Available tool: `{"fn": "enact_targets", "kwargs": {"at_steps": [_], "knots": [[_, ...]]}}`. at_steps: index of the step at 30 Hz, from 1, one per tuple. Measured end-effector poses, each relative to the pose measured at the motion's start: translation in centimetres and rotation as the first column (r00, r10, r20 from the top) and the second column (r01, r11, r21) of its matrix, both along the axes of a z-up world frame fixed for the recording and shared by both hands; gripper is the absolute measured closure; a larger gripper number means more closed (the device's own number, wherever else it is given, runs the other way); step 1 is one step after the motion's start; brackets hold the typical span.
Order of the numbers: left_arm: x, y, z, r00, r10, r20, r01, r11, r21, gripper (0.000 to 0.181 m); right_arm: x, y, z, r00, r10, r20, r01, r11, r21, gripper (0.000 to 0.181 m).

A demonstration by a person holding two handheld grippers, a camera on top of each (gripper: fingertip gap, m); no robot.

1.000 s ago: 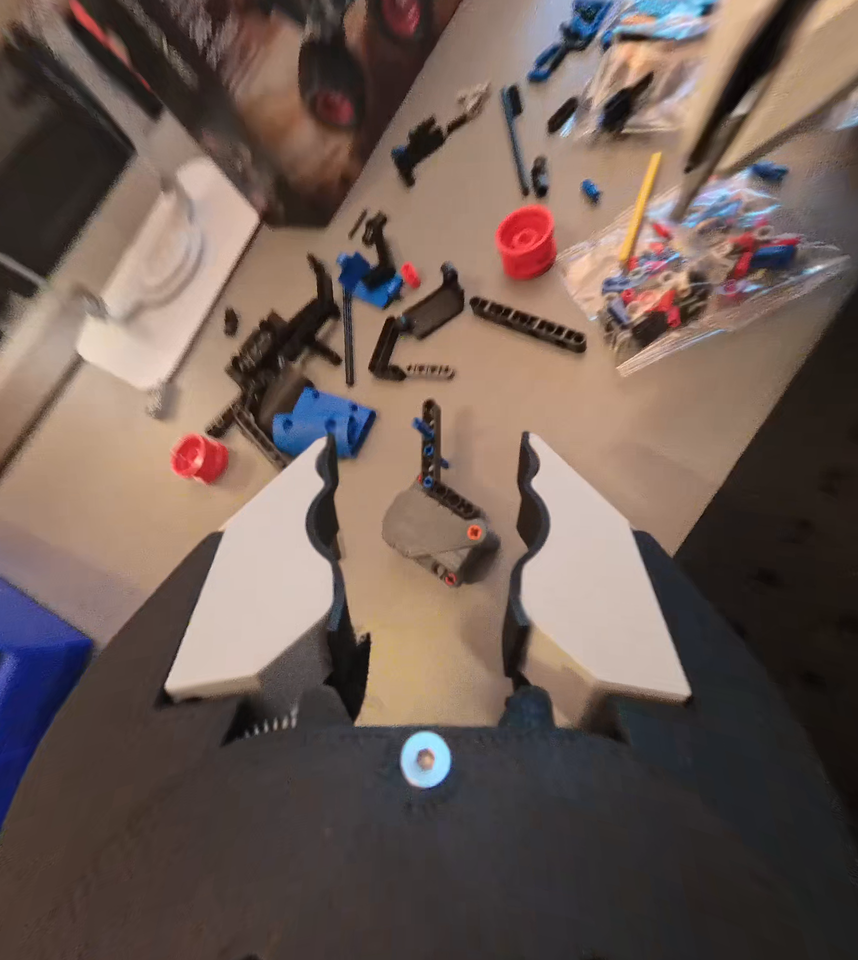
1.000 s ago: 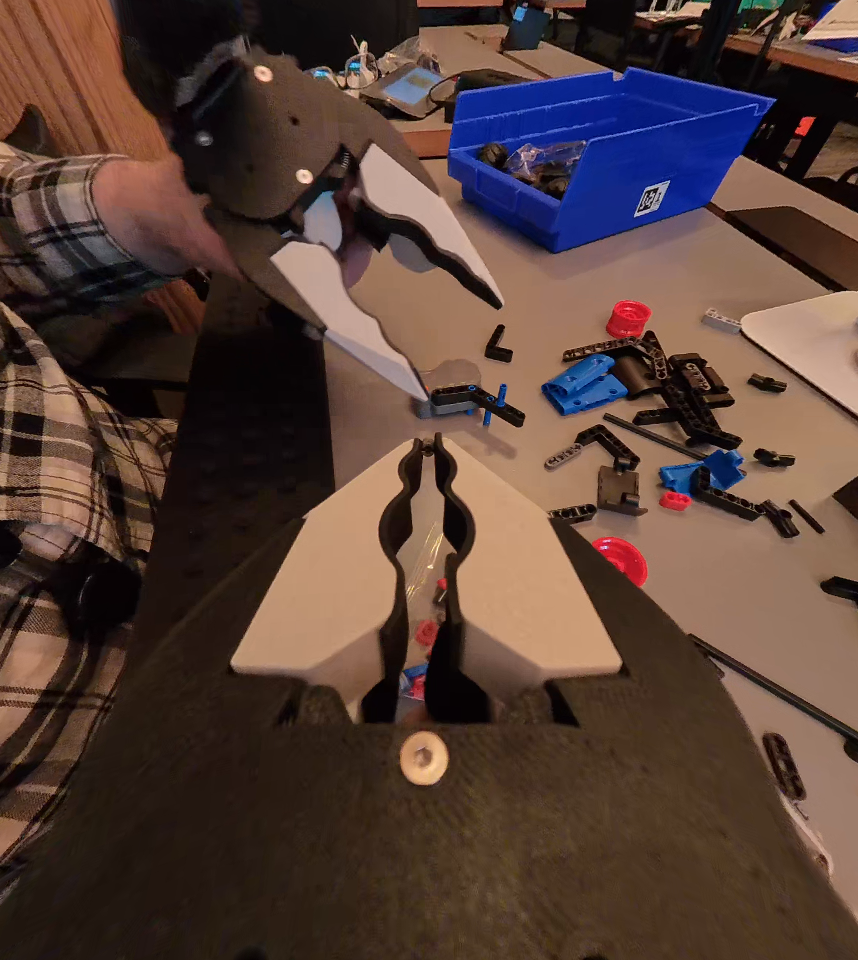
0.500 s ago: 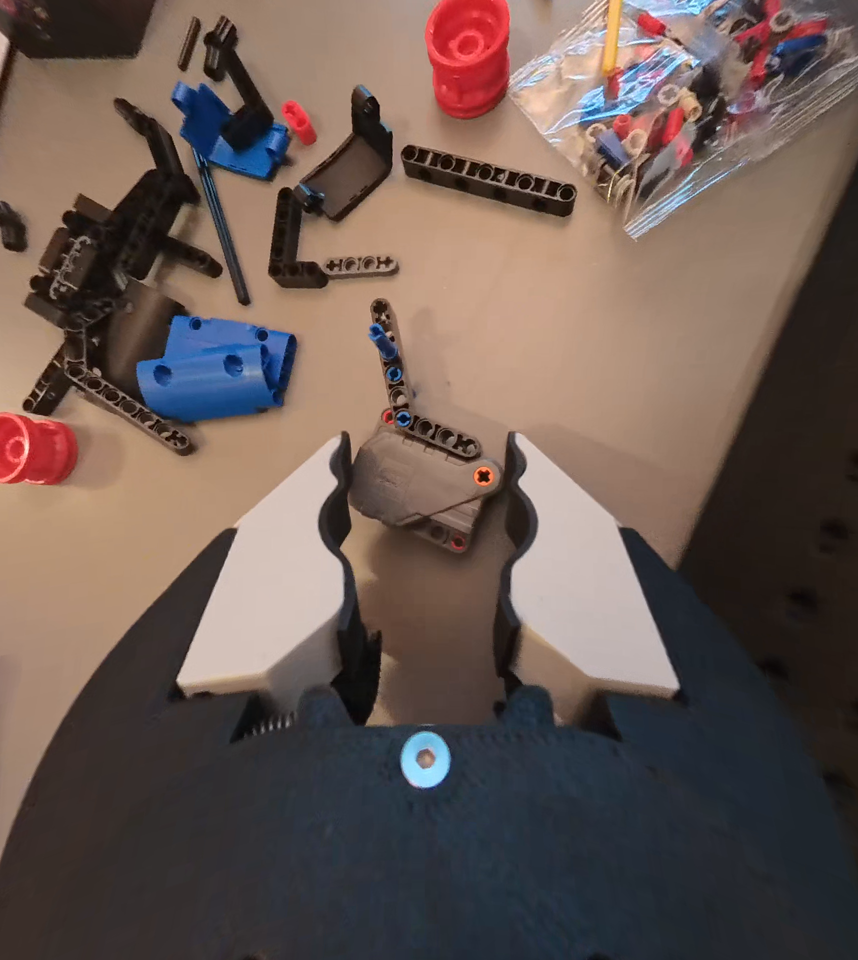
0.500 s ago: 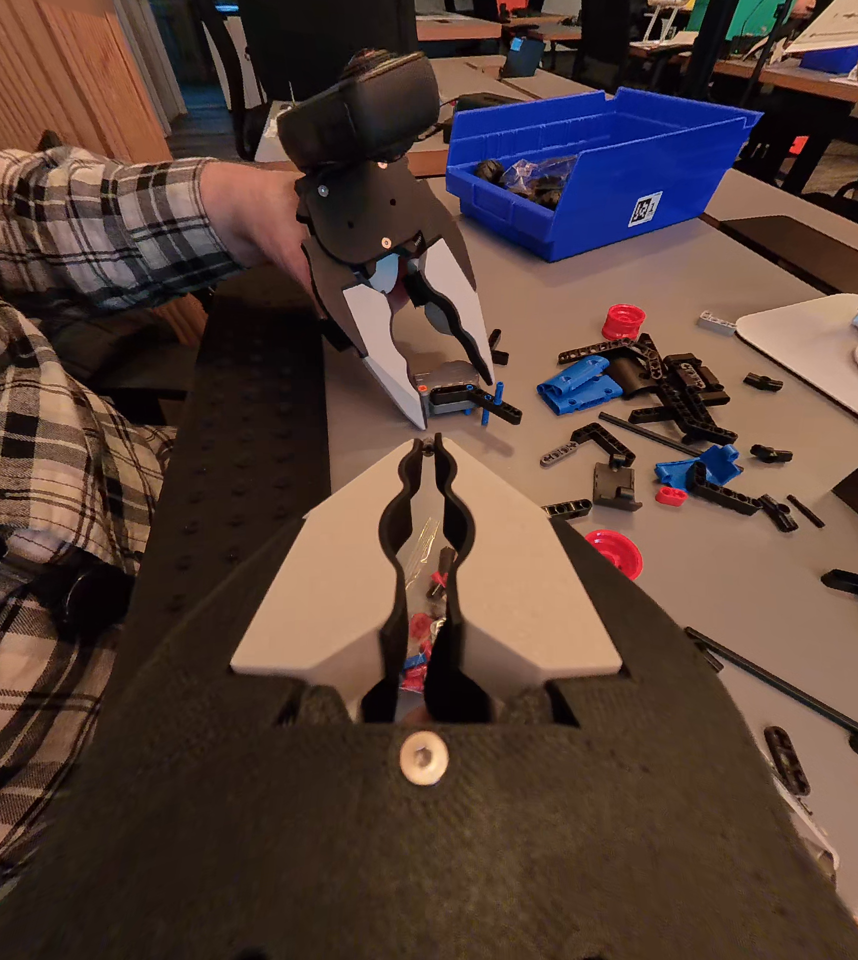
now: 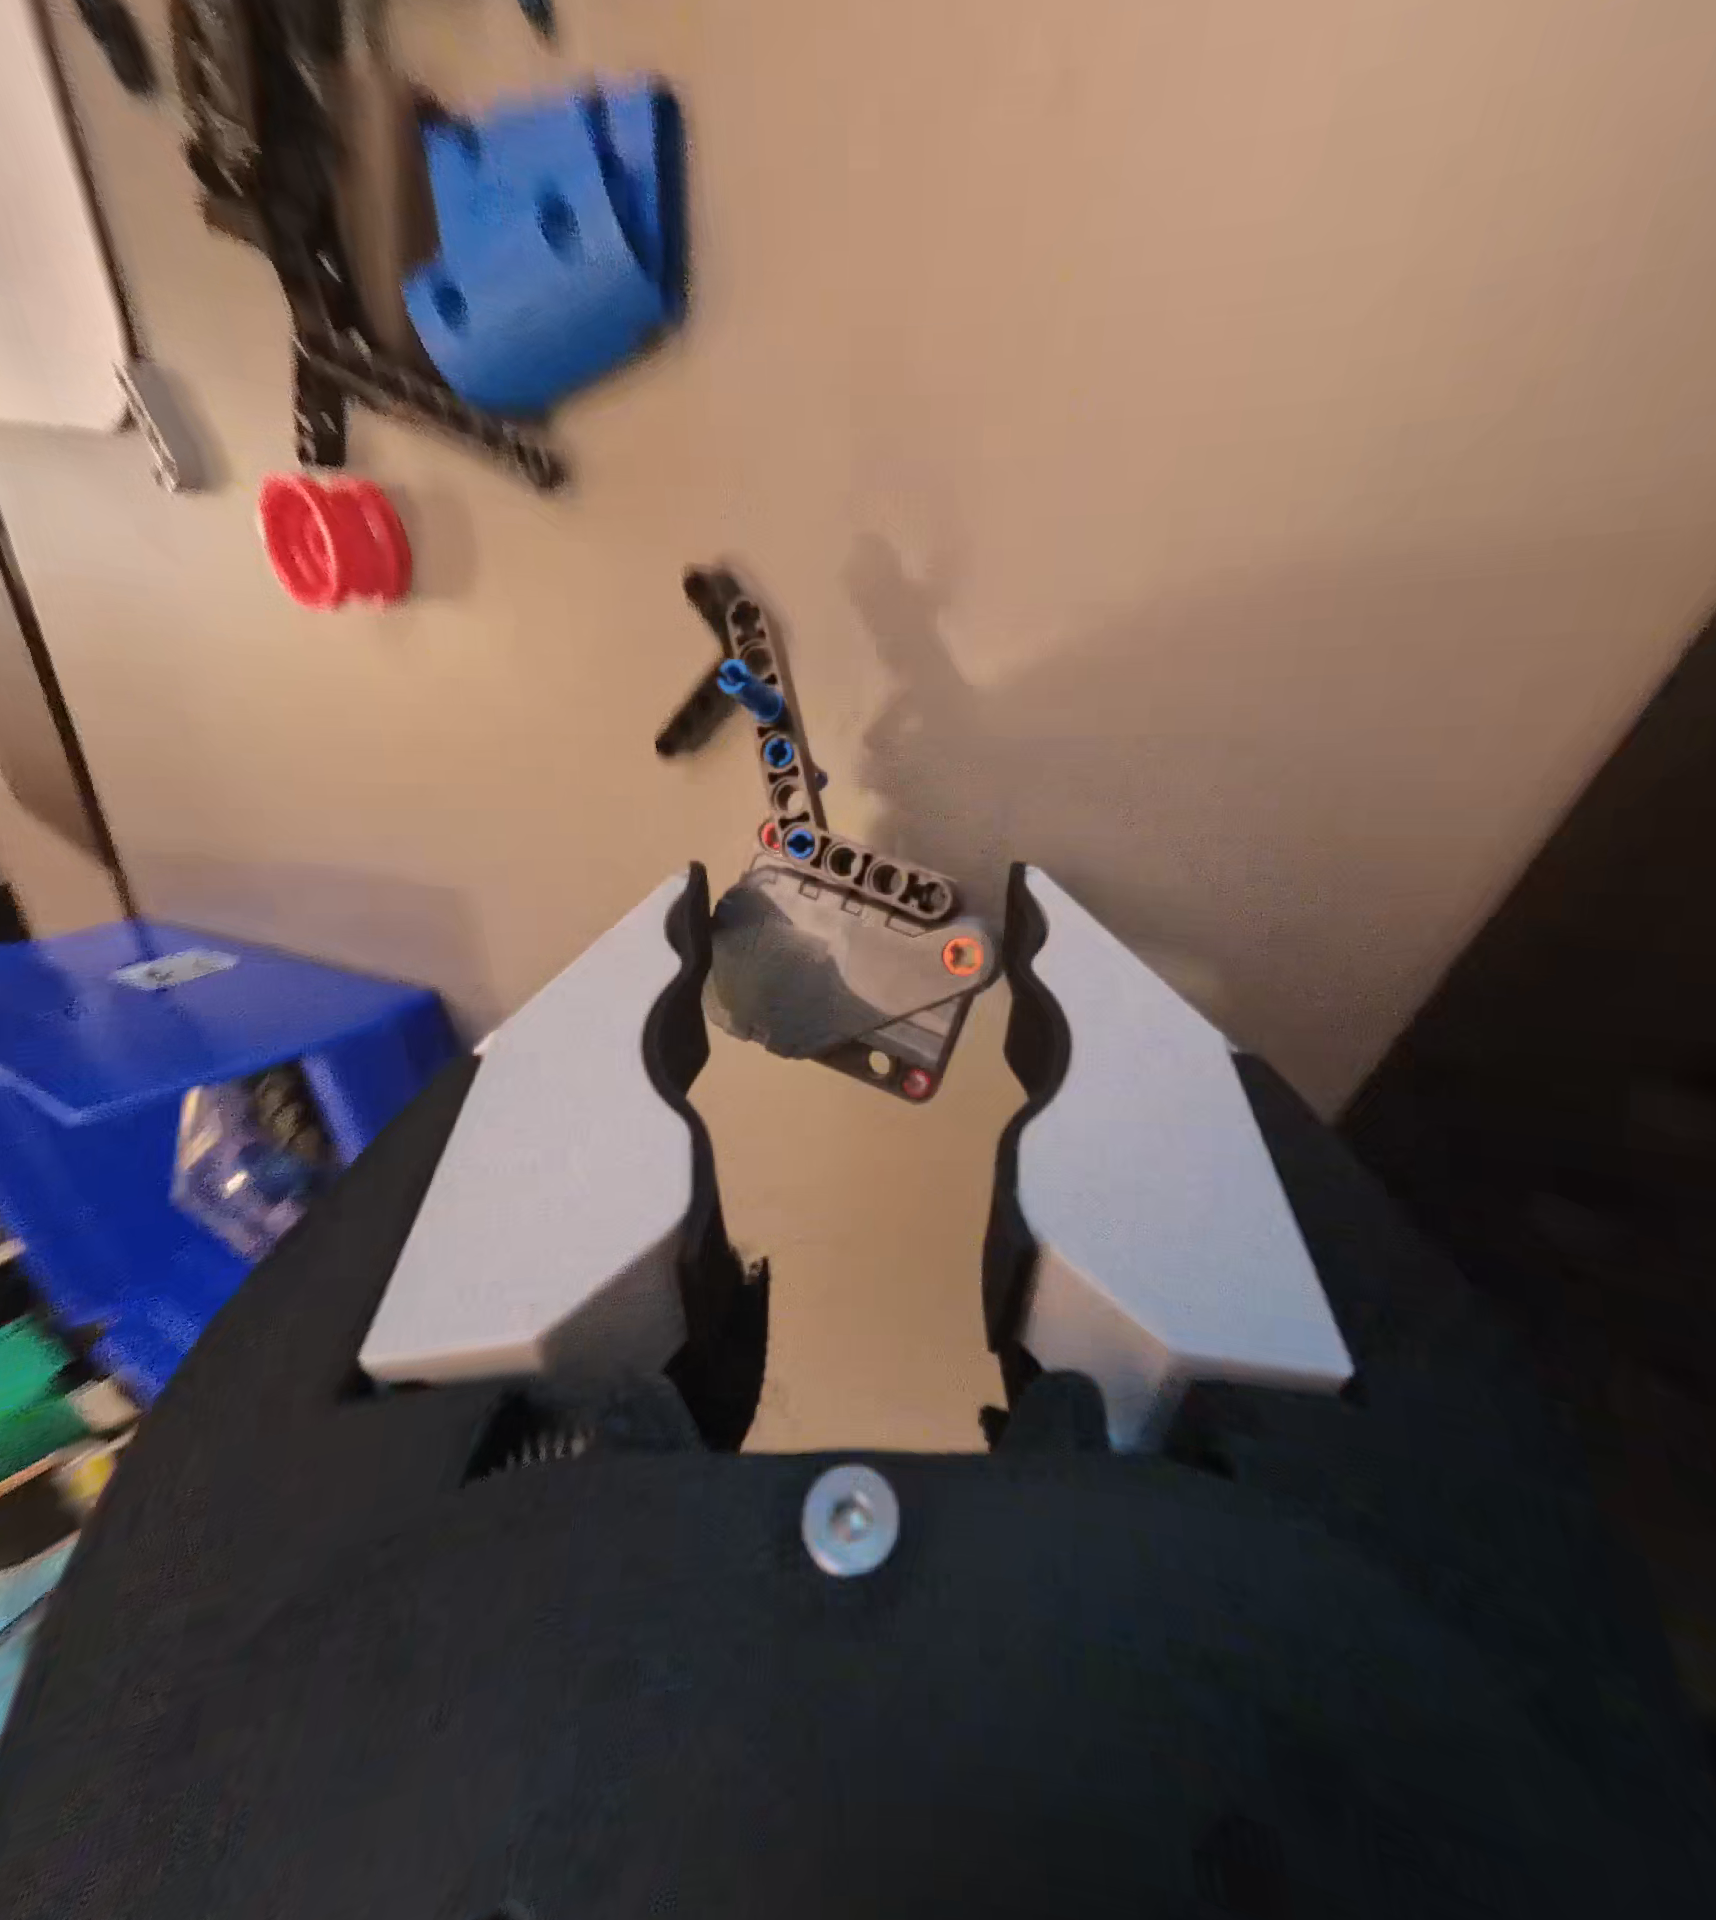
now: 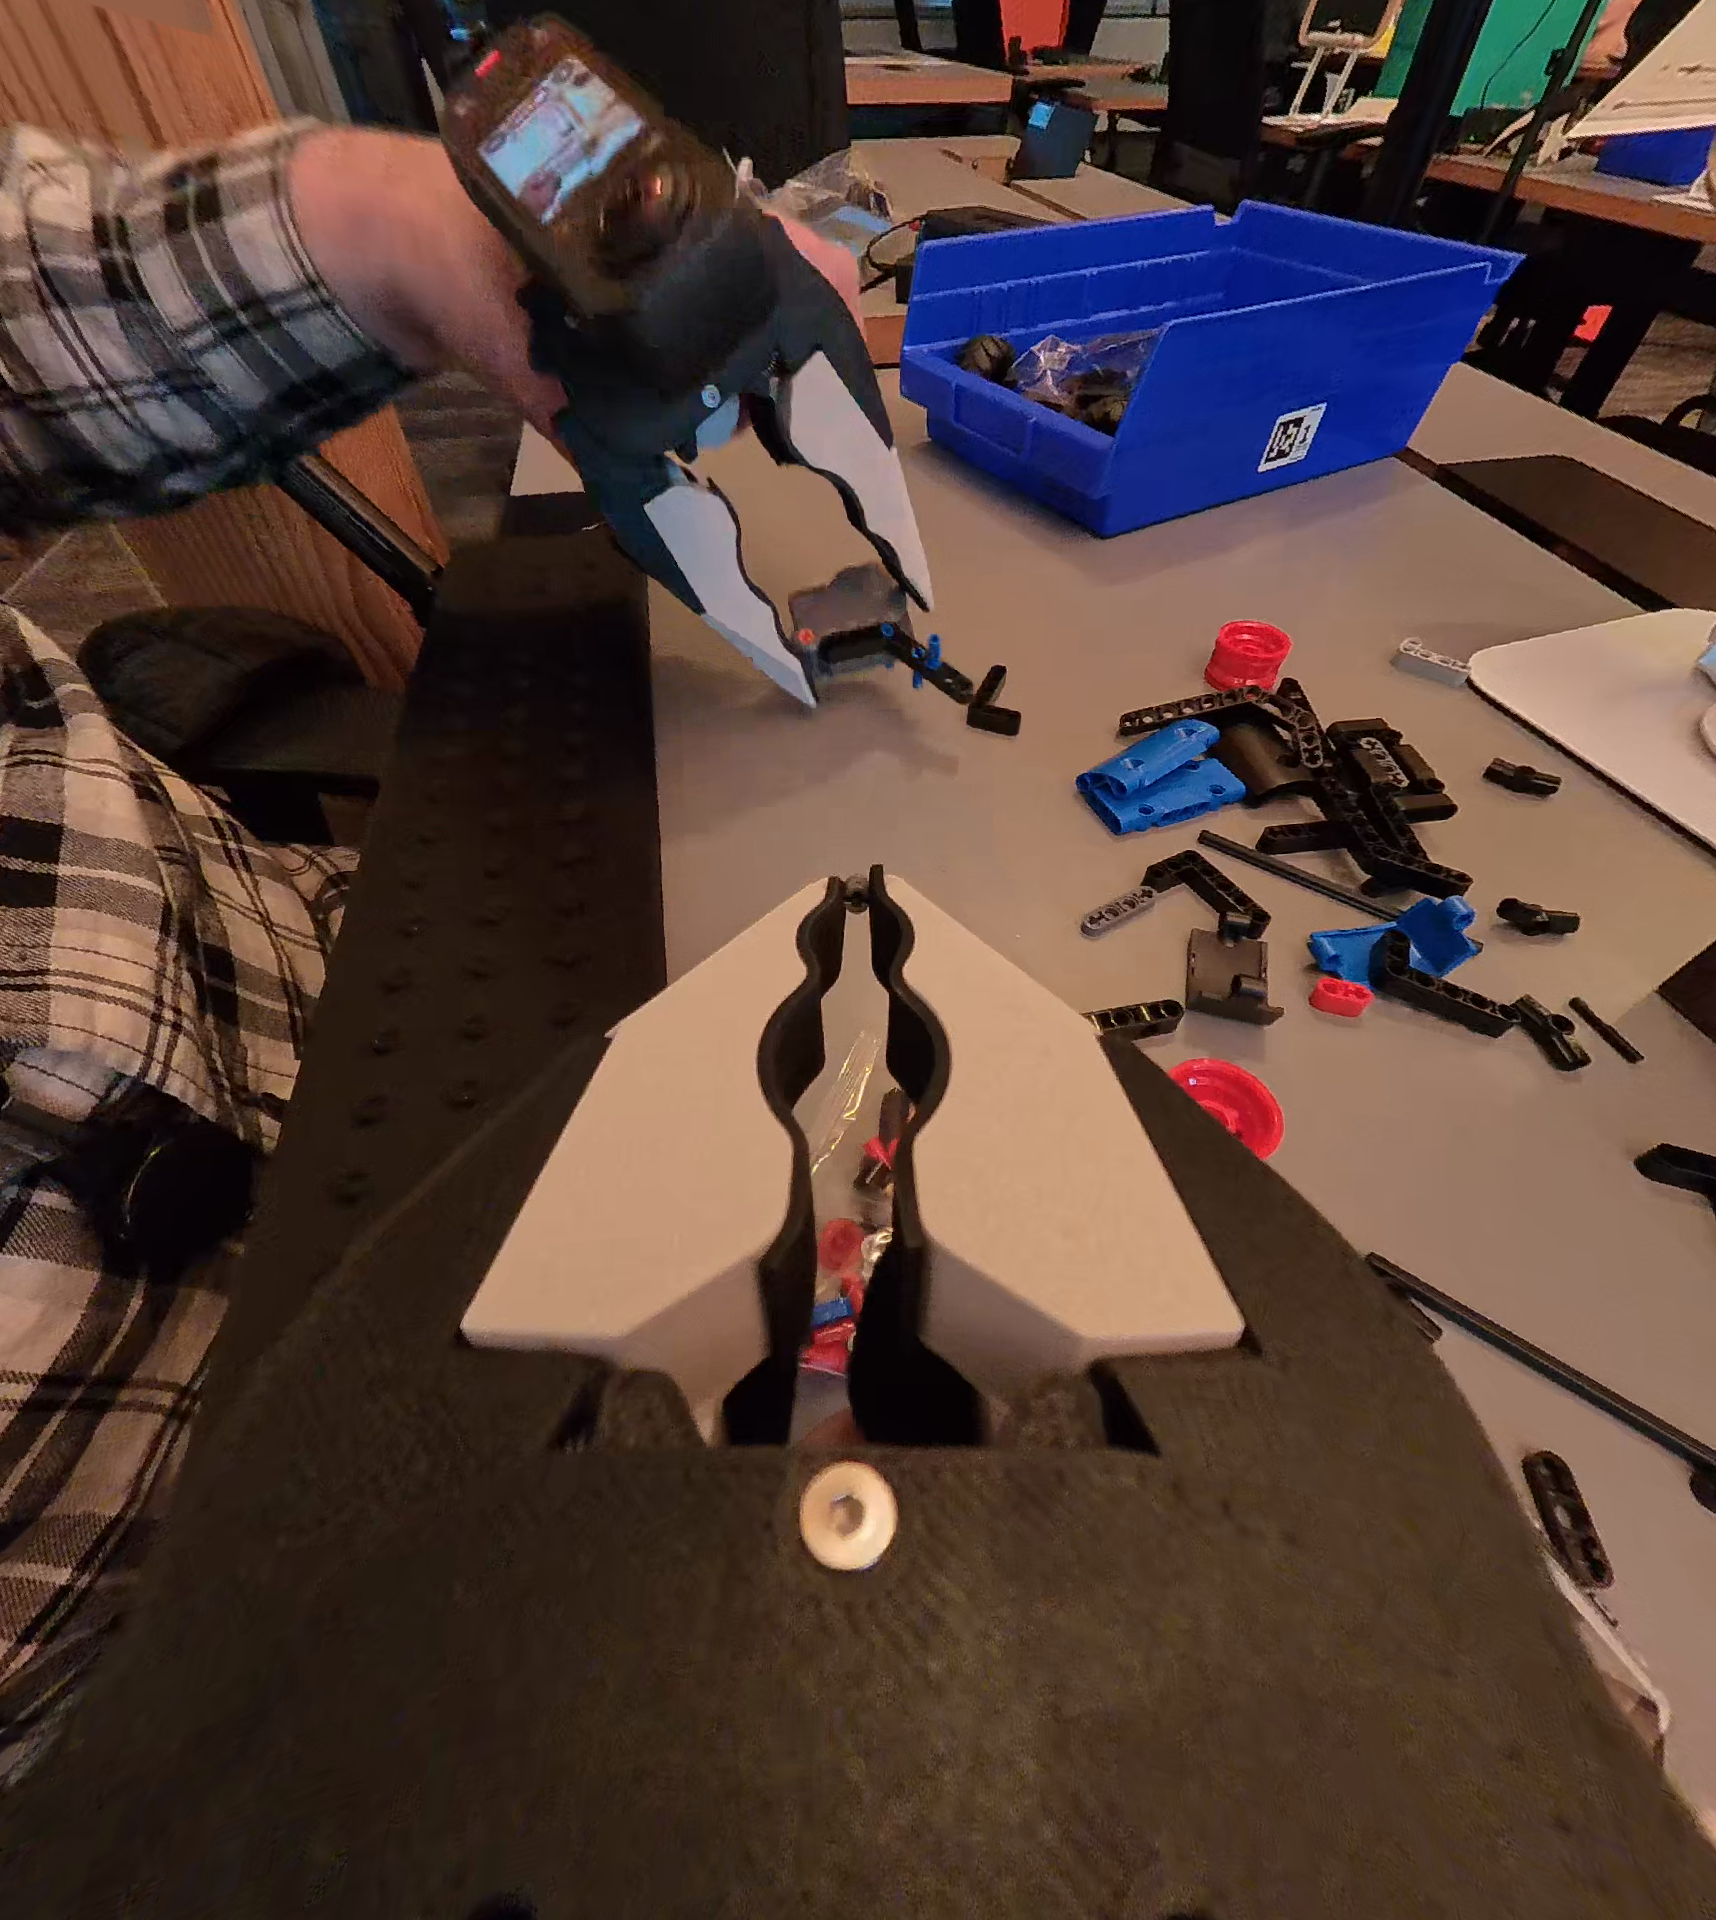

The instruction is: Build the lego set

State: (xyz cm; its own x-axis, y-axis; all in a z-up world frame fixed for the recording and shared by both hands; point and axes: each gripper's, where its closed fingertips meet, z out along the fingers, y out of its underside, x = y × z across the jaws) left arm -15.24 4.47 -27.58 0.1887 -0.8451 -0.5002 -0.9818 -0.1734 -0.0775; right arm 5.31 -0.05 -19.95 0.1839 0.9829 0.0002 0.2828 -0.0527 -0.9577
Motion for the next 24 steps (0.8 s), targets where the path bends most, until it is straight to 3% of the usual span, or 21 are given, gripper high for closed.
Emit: {"fn": "enact_targets", "kwargs": {"at_steps": [2,4,7,18,21,24], "knots": [[-1.9,-0.6,0.1,0.987,-0.002,-0.164,-0.004,0.999,-0.034,0.127,0.0,-0.1,0.0,1.0,0.003,0.001,-0.003,1.0,0.007,0.179],[-3.7,-0.4,0.1,0.934,-0.023,-0.357,0.017,1.0,-0.02,0.127,0.0,-0.2,0.1,1.0,0.006,0.0,-0.006,1.0,0.013,0.179],[-3.9,0.2,-0.4,0.876,-0.067,-0.477,0.077,0.997,0.002,0.127,0.1,-0.3,0.1,1.0,0.003,0.002,-0.003,1.0,0.024,0.179],[-1.4,0.7,-0.2,0.799,-0.129,-0.588,0.198,0.979,0.054,0.128,0.2,-0.6,0.4,1.0,0.013,-0.004,-0.012,0.999,0.035,0.179],[-0.7,0.7,-0.2,0.803,-0.151,-0.577,0.233,0.97,0.071,0.129,0.4,-0.5,0.5,1.0,0.007,-0.01,-0.007,0.999,0.039,0.179],[-0.2,0.8,0.0,0.853,-0.147,-0.5,0.224,0.97,0.098,0.123,0.4,-0.5,0.5,1.0,0.006,-0.01,-0.006,0.999,0.042,0.179]]}}
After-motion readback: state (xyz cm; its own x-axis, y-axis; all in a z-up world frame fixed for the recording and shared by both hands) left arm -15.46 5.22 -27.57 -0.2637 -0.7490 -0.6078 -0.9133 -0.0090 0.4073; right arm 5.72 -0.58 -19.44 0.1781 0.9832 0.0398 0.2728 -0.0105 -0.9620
